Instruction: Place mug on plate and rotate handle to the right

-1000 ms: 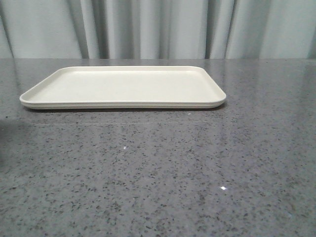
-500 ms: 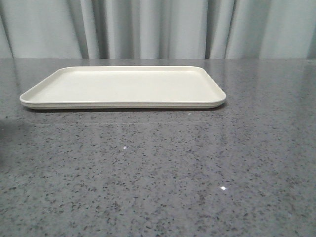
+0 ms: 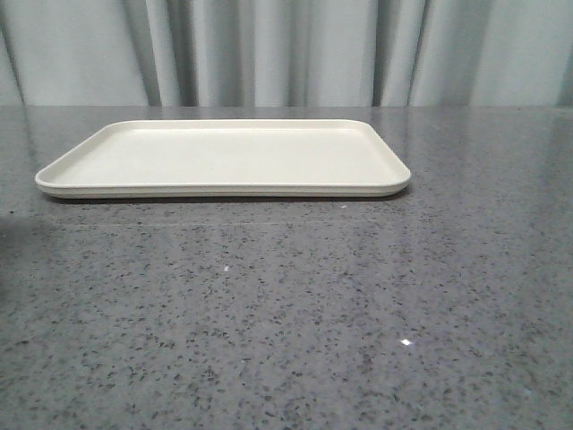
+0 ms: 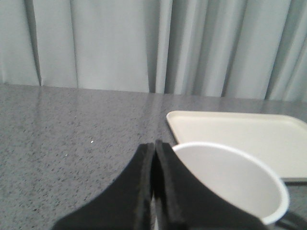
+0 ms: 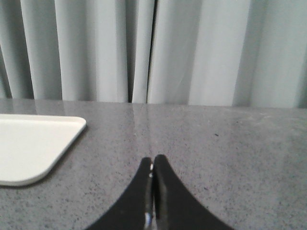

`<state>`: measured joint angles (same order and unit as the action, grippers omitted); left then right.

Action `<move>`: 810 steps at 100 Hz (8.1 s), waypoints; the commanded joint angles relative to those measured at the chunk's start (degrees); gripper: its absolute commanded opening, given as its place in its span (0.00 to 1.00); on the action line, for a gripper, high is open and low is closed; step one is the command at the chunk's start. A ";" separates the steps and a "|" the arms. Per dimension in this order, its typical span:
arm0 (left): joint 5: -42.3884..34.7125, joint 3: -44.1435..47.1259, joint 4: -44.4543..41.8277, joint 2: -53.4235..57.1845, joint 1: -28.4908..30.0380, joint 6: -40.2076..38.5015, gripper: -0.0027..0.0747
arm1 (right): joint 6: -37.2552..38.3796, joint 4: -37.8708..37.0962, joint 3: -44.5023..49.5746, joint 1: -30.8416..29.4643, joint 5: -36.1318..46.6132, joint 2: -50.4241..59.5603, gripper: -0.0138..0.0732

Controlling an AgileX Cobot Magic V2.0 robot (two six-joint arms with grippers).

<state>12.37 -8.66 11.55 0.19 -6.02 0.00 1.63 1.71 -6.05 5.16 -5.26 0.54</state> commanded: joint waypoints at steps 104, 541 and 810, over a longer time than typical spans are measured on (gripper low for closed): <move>52.96 -53.15 4.57 -41.08 0.01 0.00 0.01 | 0.24 0.51 -50.04 -0.04 -55.82 -35.83 0.08; 59.98 -94.95 2.71 -94.68 -13.77 1.77 0.01 | 0.19 0.52 -50.04 -0.04 -47.54 -35.78 0.77; 59.47 -104.53 0.49 -108.43 -18.38 5.36 0.70 | 0.19 0.52 -50.04 -0.04 -46.40 -35.78 0.77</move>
<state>71.60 -110.39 10.75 -111.77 -23.98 7.39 2.10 2.19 -54.41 5.16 -55.94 -34.67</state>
